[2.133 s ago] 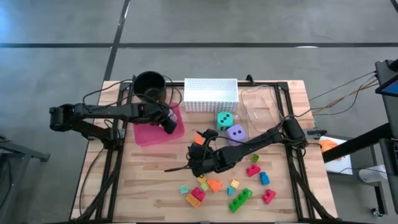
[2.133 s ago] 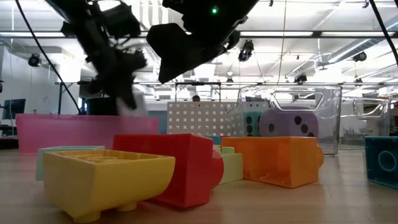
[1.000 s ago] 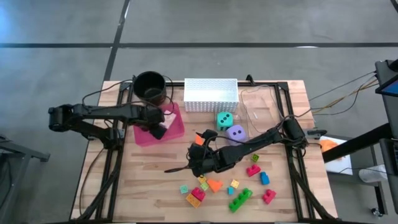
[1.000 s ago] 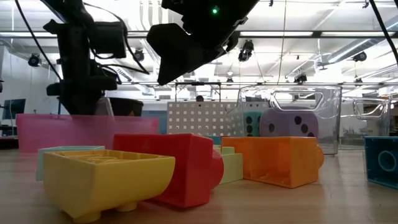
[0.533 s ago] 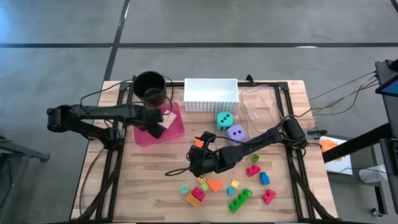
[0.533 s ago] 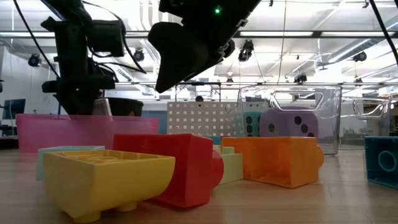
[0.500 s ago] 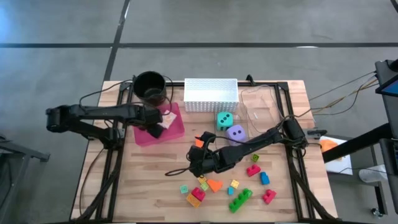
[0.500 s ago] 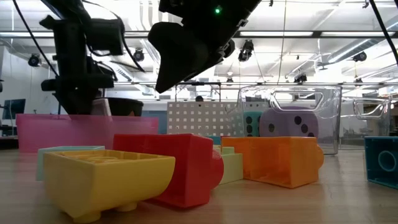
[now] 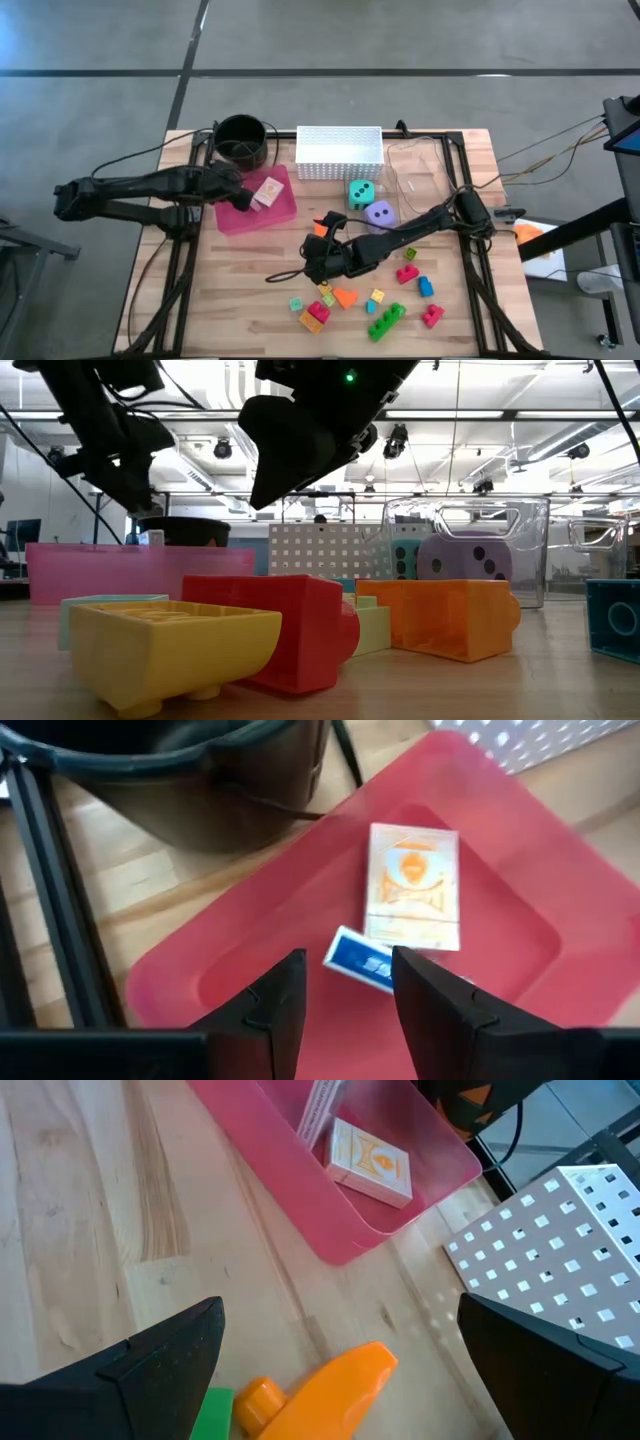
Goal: Pick & Place Toys
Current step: Put the blue game card into the pink bin, then put the top large green game piece into the white bin
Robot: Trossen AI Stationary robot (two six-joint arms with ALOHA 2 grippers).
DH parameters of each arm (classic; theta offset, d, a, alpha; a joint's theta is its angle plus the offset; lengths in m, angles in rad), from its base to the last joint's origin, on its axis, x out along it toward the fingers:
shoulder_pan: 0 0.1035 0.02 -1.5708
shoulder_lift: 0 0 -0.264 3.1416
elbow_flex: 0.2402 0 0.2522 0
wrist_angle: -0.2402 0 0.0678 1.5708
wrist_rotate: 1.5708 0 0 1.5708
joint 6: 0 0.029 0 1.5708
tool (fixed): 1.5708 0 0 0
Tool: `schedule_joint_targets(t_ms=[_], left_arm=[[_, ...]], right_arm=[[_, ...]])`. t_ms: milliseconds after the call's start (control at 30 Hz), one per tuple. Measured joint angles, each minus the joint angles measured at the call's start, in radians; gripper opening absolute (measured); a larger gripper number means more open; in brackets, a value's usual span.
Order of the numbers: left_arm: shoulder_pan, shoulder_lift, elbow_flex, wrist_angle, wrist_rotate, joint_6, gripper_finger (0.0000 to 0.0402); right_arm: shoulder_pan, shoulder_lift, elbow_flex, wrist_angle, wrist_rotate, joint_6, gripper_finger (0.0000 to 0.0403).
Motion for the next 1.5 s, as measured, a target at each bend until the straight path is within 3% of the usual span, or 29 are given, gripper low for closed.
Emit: schedule_joint_targets(t_ms=[400,767,900,1100,1500], left_arm=[[-0.029,0.102,-0.001,0.183,-0.034,0.099,0.0148],[-0.029,0.258,-0.001,0.185,0.111,0.117,0.0148],[-0.030,0.259,-0.001,0.106,0.176,0.105,0.0148],[-0.029,0.226,0.000,-0.018,0.153,0.001,0.0148],[-0.029,0.224,0.000,0.047,0.117,0.047,0.0148]], right_arm=[[0.000,0.000,0.000,0.001,0.000,0.000,0.0400],[0.000,0.000,0.000,0.001,0.000,0.000,0.0400],[0.001,0.000,0.000,0.001,0.000,0.000,0.0400],[0.001,0.000,0.000,0.001,0.000,0.000,0.0400],[0.001,-0.003,0.000,-0.013,-0.038,-0.035,0.0400]])
